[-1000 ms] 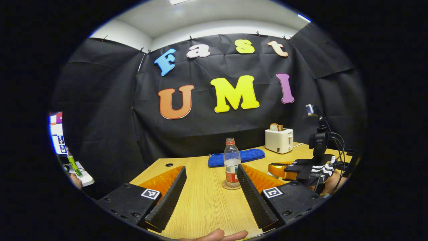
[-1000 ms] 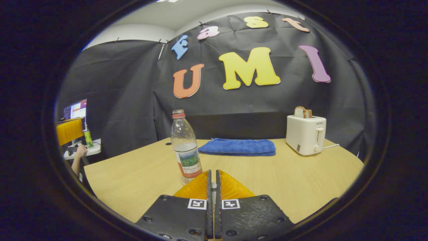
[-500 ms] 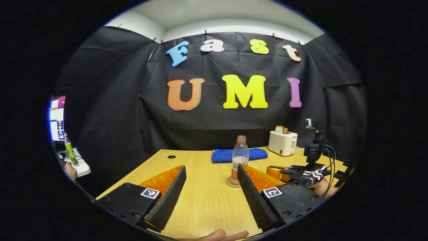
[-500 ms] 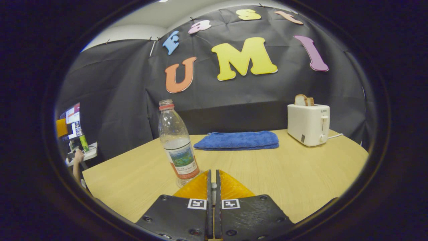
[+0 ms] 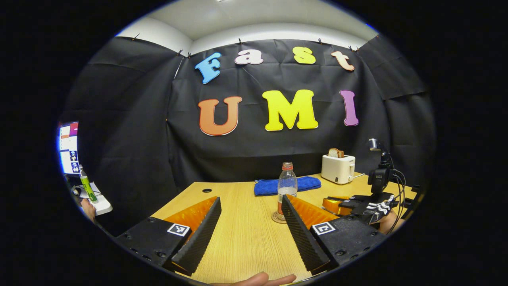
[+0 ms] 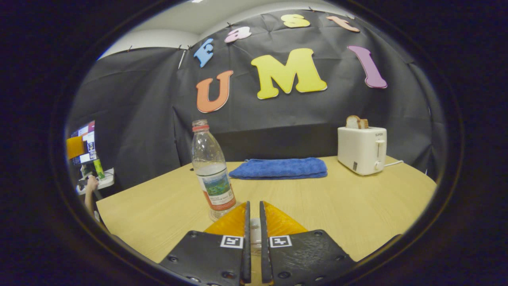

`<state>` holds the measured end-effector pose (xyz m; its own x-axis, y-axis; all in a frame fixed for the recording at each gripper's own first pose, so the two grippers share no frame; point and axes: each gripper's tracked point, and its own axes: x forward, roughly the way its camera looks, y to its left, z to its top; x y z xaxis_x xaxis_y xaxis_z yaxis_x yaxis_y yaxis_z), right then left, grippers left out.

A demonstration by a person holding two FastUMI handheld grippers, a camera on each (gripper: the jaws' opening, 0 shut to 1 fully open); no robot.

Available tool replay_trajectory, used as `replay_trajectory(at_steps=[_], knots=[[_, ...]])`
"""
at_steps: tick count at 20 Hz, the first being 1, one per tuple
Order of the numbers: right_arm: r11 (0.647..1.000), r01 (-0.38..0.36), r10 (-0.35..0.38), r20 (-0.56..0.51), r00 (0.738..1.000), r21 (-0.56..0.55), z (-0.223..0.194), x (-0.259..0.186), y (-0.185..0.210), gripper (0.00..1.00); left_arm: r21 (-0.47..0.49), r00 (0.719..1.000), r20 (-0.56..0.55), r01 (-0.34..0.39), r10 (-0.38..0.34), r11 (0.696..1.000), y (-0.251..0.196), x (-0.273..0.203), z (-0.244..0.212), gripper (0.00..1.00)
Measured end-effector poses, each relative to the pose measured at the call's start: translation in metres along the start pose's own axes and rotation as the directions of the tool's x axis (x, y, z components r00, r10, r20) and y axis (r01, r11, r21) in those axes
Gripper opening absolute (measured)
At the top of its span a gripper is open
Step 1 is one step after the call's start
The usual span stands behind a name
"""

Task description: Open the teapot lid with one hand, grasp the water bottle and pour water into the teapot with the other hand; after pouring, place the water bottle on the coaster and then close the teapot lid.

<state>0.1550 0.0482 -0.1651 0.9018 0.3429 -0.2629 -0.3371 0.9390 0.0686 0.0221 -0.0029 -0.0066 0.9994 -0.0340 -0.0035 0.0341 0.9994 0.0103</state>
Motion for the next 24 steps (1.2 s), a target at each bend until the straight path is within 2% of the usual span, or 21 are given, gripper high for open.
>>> replay_trajectory(at_steps=[1,2,3,4,5,6,9,10,12,15,16,20,24], knots=[[1.000,0.008,-0.008,0.008,1.000,0.000,0.005,-0.007,-0.001,0.16,-0.012,1.000,-0.005,0.000,0.000,1.000,0.000,0.000,0.000,0.95],[1.000,0.009,-0.009,0.016,1.000,-0.006,0.010,-0.016,0.000,0.14,-0.024,1.000,-0.009,0.002,-0.002,1.000,0.000,0.000,-0.001,0.96],[1.000,0.015,-0.015,0.022,1.000,-0.019,0.015,-0.024,0.000,0.27,-0.032,1.000,-0.011,0.008,-0.009,0.999,-0.001,-0.001,-0.001,0.96],[0.999,0.034,-0.032,0.037,0.999,-0.038,0.023,-0.035,-0.003,0.25,-0.033,1.000,-0.013,0.013,-0.013,0.999,-0.003,-0.001,-0.002,0.96],[0.997,0.049,-0.046,0.051,0.998,-0.055,0.031,-0.046,-0.005,0.33,-0.029,1.000,-0.014,0.008,-0.008,1.000,-0.002,-0.001,-0.002,0.96],[0.996,0.061,-0.057,0.063,0.996,-0.067,0.037,-0.056,-0.004,0.35,-0.023,1.000,-0.014,0.001,-0.002,1.000,-0.001,-0.001,-0.002,0.96],[0.990,0.115,-0.106,0.098,0.989,-0.081,0.061,-0.092,-0.011,0.51,-0.016,1.000,-0.022,-0.007,0.007,1.000,-0.002,-0.004,-0.001,0.96],[0.988,0.134,-0.127,0.095,0.987,-0.081,0.066,-0.102,-0.014,0.51,-0.019,0.999,-0.021,-0.026,0.026,0.999,0.001,-0.006,0.000,0.96],[0.983,0.172,-0.165,0.105,0.981,-0.068,0.079,-0.124,-0.023,0.59,-0.022,0.998,-0.009,-0.061,0.061,0.998,0.006,-0.009,0.006,0.96],[0.976,0.209,-0.200,0.139,0.970,-0.055,0.094,-0.151,-0.038,0.86,-0.012,0.999,0.002,-0.042,0.042,0.999,-0.005,-0.016,0.012,0.96],[0.975,0.217,-0.207,0.145,0.968,-0.055,0.095,-0.160,-0.042,0.89,-0.007,0.999,0.005,-0.045,0.045,0.999,-0.005,-0.017,0.014,0.96],[0.966,0.250,-0.239,0.144,0.960,-0.067,0.093,-0.183,-0.057,0.89,0.006,1.000,-0.003,-0.025,0.025,1.000,-0.016,-0.022,0.014,0.96],[0.966,0.253,-0.240,0.159,0.958,-0.063,0.091,-0.199,-0.066,0.89,0.007,0.999,0.003,-0.049,0.049,0.999,-0.013,-0.024,0.017,0.96]])
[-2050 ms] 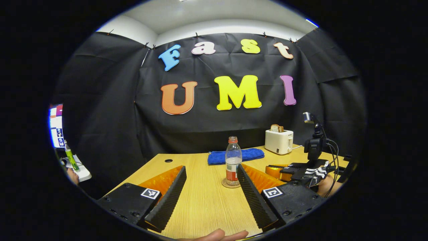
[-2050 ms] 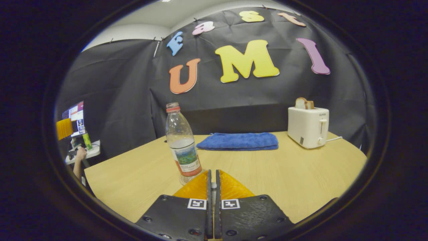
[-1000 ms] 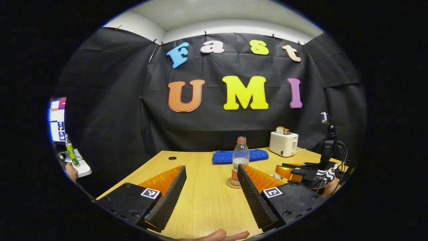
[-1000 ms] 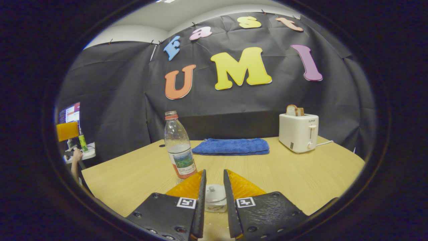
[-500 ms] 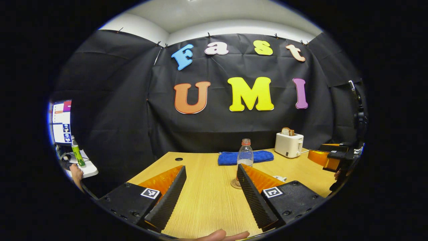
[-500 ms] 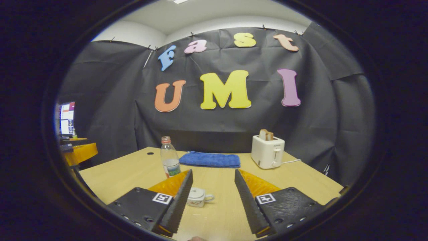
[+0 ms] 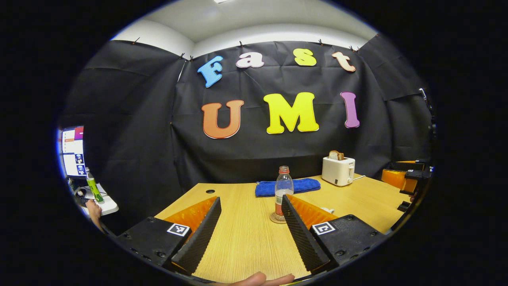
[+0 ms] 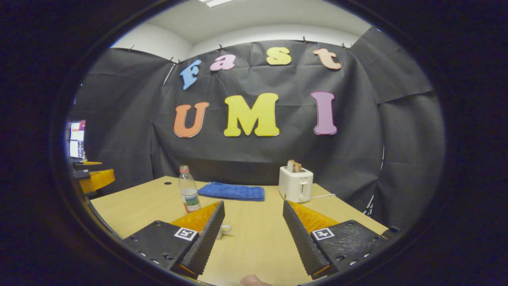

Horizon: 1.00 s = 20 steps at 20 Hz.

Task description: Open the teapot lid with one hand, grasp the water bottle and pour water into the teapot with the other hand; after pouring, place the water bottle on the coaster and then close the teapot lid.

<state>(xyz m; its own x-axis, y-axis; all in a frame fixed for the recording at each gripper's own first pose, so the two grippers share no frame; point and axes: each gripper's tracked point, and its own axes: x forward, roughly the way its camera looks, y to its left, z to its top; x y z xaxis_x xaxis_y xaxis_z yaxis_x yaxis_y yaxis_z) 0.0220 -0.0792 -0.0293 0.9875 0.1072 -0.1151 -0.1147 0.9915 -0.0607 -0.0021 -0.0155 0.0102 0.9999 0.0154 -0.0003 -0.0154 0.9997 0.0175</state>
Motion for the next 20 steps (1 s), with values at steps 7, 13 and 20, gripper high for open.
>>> replay_trajectory(at_steps=[7,13,20], knots=[[1.000,0.025,-0.025,0.002,1.000,0.001,-0.002,-0.002,-0.014,0.89,-0.024,0.999,-0.040,0.028,-0.029,0.999,-0.015,0.002,-0.013,0.96],[1.000,-0.016,0.016,0.014,1.000,-0.012,-0.001,-0.007,-0.003,0.89,-0.031,0.998,-0.058,0.015,-0.016,0.999,-0.015,0.003,-0.019,0.96],[1.000,-0.012,0.013,-0.015,1.000,0.017,-0.012,0.003,-0.004,0.89,-0.025,0.998,-0.059,0.032,-0.033,0.999,-0.018,0.003,-0.019,0.96]])
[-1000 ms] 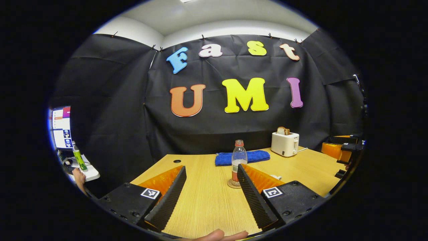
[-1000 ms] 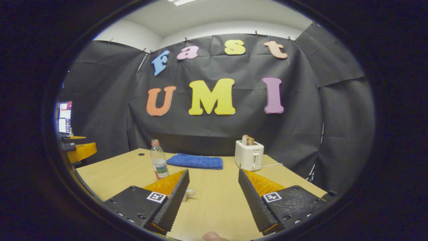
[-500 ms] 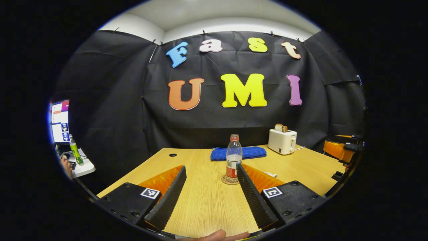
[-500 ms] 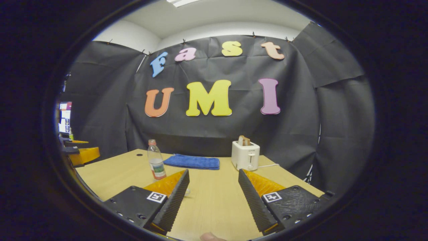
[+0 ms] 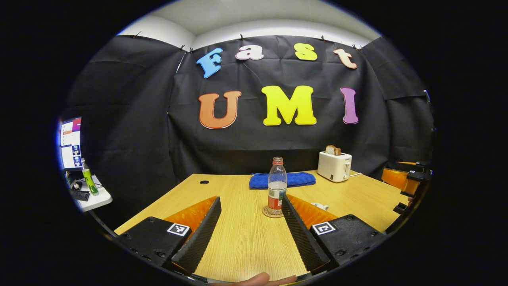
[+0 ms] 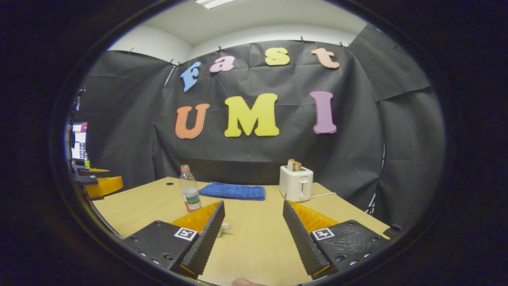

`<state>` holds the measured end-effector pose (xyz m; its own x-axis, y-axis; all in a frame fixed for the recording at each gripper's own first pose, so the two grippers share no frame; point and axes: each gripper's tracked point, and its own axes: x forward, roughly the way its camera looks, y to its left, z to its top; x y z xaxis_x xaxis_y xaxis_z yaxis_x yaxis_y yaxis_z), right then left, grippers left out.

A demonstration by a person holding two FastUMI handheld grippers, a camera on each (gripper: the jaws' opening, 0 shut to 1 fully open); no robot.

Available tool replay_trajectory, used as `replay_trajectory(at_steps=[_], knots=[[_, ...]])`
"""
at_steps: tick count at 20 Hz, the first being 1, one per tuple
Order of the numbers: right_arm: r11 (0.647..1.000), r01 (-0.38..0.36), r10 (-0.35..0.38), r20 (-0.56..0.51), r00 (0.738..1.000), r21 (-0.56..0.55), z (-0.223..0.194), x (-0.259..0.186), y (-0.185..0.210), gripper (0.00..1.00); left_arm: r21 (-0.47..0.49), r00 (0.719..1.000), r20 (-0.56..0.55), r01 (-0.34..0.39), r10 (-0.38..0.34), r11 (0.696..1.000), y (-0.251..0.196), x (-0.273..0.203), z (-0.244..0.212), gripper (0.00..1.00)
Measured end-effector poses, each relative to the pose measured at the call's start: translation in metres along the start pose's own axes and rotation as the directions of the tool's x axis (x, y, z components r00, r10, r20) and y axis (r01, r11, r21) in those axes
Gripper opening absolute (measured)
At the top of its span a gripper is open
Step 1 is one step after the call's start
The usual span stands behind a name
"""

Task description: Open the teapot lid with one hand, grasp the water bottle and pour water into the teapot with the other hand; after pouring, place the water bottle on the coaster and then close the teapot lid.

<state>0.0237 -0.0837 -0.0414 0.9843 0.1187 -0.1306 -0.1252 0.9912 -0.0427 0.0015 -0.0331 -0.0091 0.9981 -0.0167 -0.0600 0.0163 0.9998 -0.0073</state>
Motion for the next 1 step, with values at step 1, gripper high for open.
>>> replay_trajectory(at_steps=[1], knots=[[1.000,-0.002,0.002,-0.010,1.000,0.003,-0.0024,0.0019,-0.0003,0.89,0.000,1.000,-0.001,0.000,0.000,1.000,-0.0008,0.0002,-0.0004,0.96]])
